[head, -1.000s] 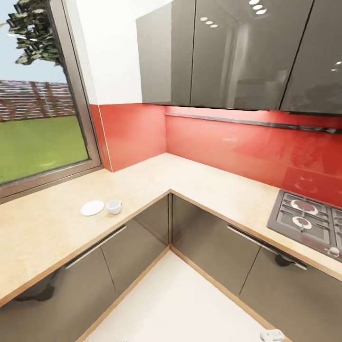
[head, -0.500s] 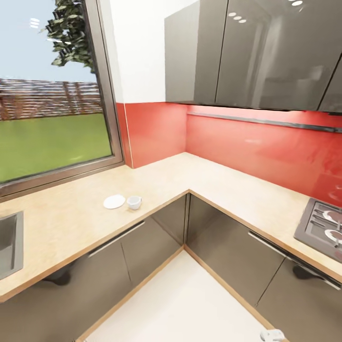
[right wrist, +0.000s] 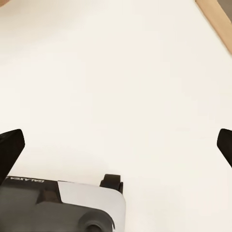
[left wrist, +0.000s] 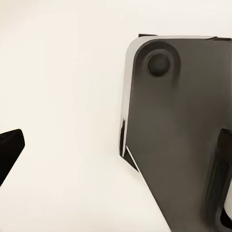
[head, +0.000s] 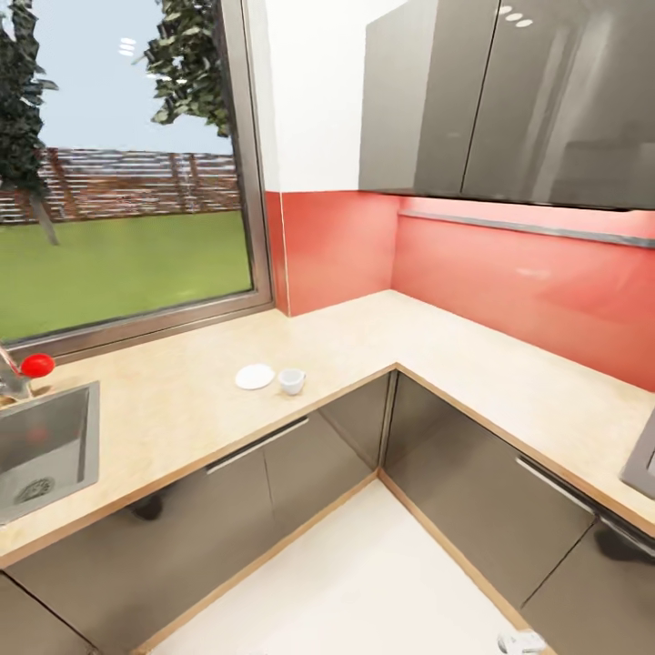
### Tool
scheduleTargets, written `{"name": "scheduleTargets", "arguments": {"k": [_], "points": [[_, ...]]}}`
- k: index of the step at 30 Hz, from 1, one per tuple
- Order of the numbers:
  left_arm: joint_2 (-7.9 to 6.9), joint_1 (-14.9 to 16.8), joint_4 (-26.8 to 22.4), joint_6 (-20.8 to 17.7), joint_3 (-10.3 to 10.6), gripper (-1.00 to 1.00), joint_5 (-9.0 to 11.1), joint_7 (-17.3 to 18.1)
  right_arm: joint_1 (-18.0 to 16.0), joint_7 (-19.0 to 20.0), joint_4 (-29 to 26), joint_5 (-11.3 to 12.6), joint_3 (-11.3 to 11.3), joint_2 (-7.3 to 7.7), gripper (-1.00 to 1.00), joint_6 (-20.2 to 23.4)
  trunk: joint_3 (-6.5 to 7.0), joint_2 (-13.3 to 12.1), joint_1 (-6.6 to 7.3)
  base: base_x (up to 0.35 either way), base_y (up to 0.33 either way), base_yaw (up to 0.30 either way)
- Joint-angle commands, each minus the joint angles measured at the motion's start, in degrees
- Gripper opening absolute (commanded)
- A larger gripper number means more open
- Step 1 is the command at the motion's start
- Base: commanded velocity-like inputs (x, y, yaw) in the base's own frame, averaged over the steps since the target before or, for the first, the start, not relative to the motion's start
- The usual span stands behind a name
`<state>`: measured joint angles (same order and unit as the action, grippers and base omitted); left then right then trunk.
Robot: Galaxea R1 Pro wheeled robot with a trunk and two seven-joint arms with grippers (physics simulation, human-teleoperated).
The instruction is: Set up a coffee station on the kitchen countertop: keep the coffee maker on the countertop, move the bottle of coffee from the kitchen shelf to the counter next to the coffee maker, place a paper coffee filter on top of the coffee maker, put the saucer next to the coffee maker with the coffee cup on the saucer, and place the electric kettle next to the coffee maker.
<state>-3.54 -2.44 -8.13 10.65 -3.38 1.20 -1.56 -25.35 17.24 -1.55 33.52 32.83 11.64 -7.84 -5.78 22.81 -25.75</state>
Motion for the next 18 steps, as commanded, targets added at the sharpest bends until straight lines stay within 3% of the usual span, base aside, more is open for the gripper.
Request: {"name": "scheduleTargets", "arguments": {"k": [1,6,18], "points": [[0.02,-0.02,-0.11,0.07,-0.31,1.00,0.12,0.06,-0.05,0.25,0.05,0.58,0.48,0.01,1.00,-0.15,-0.16,0.11,-0.03,0.000,0.000,0.255],[0.02,-0.02,-0.10,0.07,-0.23,1.00,0.12,0.06,-0.05,0.25,0.05,0.58,0.48,0.04,1.00,-0.15,-0.43,0.11,-0.03,0.061,-0.101,0.255],[0.02,-0.02,-0.04,0.07,-0.22,1.00,0.12,0.04,-0.05,0.25,0.06,0.58,0.48,0.05,1.00,-0.24,-0.76,0.11,-0.03,0.137,-0.238,0.263]]}}
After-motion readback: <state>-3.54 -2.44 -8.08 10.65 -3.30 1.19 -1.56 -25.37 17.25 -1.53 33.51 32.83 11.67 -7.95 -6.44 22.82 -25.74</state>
